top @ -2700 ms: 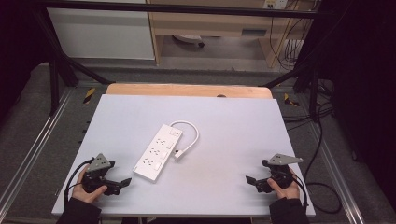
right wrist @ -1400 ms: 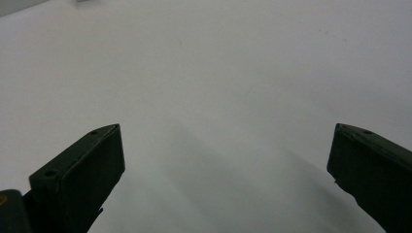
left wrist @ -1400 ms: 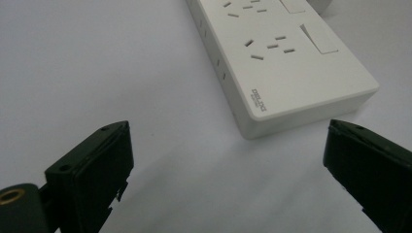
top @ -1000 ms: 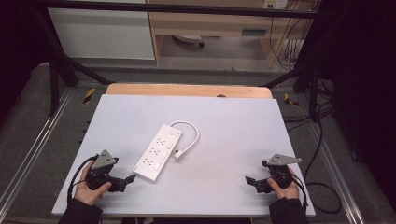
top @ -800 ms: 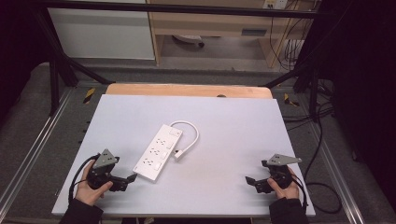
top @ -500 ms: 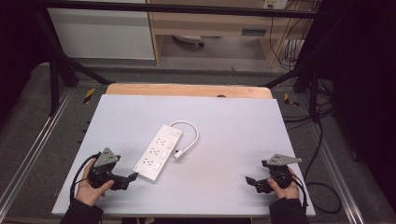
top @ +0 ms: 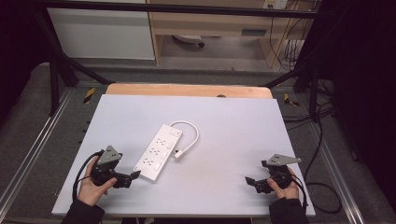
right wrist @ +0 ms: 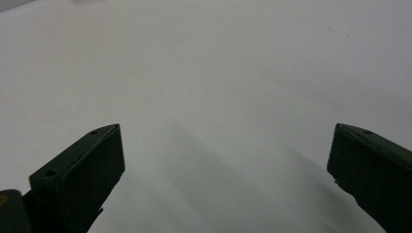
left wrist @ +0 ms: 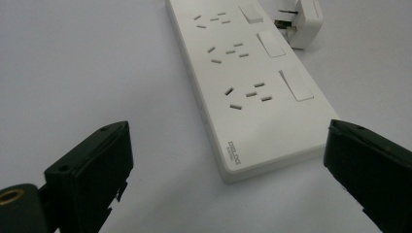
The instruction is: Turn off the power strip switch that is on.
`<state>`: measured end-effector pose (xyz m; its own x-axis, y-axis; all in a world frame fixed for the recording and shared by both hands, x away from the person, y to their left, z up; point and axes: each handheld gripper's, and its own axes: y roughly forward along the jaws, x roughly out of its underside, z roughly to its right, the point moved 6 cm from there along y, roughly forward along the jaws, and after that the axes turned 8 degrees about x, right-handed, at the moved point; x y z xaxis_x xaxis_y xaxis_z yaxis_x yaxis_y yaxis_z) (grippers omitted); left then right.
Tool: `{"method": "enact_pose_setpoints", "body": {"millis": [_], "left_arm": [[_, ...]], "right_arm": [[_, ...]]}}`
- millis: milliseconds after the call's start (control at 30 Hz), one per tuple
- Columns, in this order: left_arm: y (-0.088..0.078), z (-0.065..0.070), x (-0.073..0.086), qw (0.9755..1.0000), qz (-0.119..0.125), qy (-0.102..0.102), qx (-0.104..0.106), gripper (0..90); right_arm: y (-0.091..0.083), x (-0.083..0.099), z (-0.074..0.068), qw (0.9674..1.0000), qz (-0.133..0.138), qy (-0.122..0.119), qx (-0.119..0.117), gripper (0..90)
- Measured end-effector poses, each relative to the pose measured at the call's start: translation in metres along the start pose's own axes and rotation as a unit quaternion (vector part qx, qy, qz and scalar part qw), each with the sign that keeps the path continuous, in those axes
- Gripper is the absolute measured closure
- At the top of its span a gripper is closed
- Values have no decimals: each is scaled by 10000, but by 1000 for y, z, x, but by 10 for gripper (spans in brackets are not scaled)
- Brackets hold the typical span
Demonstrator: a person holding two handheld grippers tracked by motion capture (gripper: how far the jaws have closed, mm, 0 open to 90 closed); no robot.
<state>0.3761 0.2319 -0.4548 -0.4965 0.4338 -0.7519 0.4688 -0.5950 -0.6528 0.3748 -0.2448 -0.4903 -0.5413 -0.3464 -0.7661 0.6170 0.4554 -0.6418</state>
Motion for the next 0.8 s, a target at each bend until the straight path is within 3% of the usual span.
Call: {"method": "enact_pose_setpoints", "body": {"millis": [800], "left_arm": [[7,2,-22,9999,-36,105,-76,36]], "right_arm": [[0,1,0,10000,-31,-6,5,7]]}}
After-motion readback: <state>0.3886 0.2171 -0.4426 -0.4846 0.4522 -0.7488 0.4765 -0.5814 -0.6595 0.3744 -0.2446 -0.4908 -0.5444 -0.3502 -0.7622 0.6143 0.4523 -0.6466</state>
